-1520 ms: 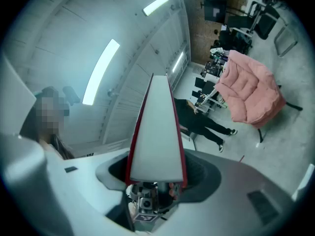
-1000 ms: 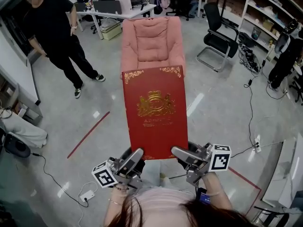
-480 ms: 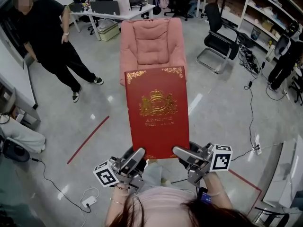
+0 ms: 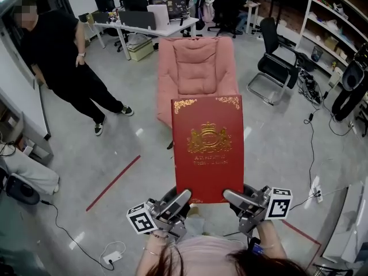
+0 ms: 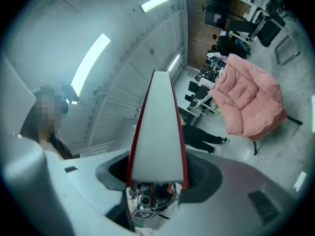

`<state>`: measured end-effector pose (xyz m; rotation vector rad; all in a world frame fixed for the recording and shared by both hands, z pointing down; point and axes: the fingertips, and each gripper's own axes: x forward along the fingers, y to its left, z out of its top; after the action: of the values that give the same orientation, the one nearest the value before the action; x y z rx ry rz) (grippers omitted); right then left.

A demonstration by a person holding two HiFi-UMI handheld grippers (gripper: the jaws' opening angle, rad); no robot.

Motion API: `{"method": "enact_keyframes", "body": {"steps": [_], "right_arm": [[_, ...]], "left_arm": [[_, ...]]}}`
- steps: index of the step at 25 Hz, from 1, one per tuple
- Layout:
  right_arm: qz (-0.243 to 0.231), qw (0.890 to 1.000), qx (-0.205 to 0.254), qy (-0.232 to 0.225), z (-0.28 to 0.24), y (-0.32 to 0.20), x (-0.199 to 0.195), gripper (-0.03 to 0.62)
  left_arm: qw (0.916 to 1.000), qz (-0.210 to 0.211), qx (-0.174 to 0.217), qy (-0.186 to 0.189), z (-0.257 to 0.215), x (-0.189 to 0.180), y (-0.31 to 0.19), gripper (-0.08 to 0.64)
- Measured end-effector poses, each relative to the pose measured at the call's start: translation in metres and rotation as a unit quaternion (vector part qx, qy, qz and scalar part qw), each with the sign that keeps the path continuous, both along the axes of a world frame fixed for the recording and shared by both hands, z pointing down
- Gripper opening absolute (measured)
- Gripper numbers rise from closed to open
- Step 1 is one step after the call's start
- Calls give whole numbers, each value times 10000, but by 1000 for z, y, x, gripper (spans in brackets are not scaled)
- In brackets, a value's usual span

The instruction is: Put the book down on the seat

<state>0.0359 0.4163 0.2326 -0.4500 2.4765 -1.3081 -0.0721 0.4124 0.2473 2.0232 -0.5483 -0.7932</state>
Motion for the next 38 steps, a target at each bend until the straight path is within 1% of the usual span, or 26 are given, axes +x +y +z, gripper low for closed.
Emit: {"method": "enact_keyframes", "body": {"steps": [3, 8, 11, 18, 22, 27, 33, 35, 38], "right_arm": [[42, 10000, -65, 8, 1, -12, -10, 258], [45, 9998, -132, 126, 8, -28, -21, 258], [73, 9998, -118, 153, 8, -40, -28, 258], [22, 9996, -59, 275, 15, -49, -39, 258], [6, 9996, -110, 261, 18, -50, -36, 258], [24, 9995, -151, 272, 22, -55, -45, 258], [-19, 9996, -141, 254, 33, -59, -32, 258], [-30, 9996, -159, 236, 37, -67, -34, 258], [-42, 9996, -211, 188, 37, -92, -50, 258]], "left_arm": [[10000, -14, -38, 75, 1, -10, -12, 259], [9999, 60, -46, 99, 9, -20, -30, 259], [9999, 98, -25, 106, 9, -28, -43, 258], [9998, 144, 28, 99, 16, -38, -53, 258], [9999, 107, 23, 117, 18, -35, -54, 258], [9998, 161, 5, 95, 20, -44, -61, 259], [9999, 95, -27, 97, 32, -31, -62, 258], [9999, 77, -29, 79, 36, -33, -70, 258], [10000, 62, -45, 40, 34, -49, -96, 258]]}}
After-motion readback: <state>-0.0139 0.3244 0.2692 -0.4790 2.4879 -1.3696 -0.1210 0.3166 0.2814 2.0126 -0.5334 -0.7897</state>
